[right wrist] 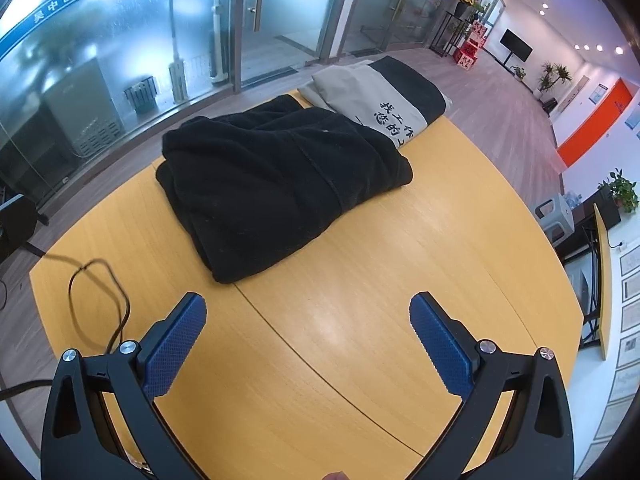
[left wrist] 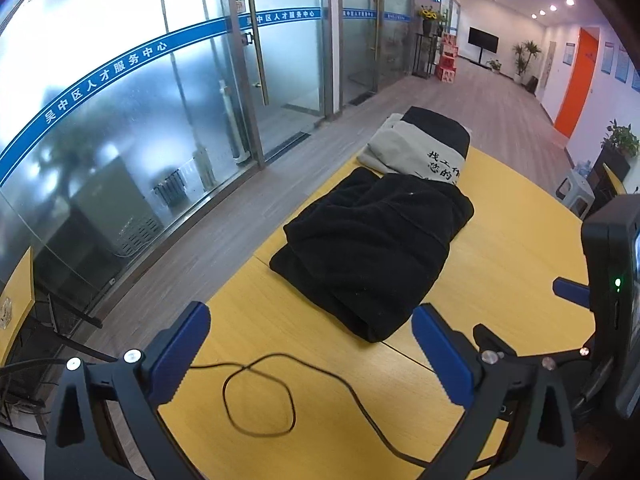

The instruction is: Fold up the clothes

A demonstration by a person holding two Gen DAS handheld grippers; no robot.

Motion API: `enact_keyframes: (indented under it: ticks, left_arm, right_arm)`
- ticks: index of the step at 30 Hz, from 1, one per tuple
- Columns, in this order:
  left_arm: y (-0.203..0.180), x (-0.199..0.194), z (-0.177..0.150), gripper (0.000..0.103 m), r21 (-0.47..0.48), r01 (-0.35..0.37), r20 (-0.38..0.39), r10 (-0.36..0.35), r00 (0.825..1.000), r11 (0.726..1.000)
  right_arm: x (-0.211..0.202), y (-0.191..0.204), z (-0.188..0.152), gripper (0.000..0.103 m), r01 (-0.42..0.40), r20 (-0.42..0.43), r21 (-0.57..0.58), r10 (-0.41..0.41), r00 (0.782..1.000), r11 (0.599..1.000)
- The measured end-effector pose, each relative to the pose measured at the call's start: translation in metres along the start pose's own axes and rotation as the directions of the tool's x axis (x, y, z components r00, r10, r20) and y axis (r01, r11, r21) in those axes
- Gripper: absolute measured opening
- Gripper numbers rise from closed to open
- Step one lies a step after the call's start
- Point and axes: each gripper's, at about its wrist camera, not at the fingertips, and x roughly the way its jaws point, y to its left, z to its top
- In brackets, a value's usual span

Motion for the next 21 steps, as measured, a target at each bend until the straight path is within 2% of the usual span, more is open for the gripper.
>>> enact_keyframes:
  ticks: [10,21]
  left_arm:
    - [-0.012,0.034,0.017,0.103,0.050,0.045,-0.054,-0.042,0.998,0.998]
    - [-0.016,0.078,0.021,0.103,0.091,0.107,-0.138,-0.094,0.986,0.990]
  right_arm:
    - [0.027,-0.013,0.013,0.102,0.028,-0.044,0.024,-0.027,0.999,0.999]
    - [0.052,-0.011,0.016,0.102,0.047,-0.086,0.021,-0.045,0.995,0.999]
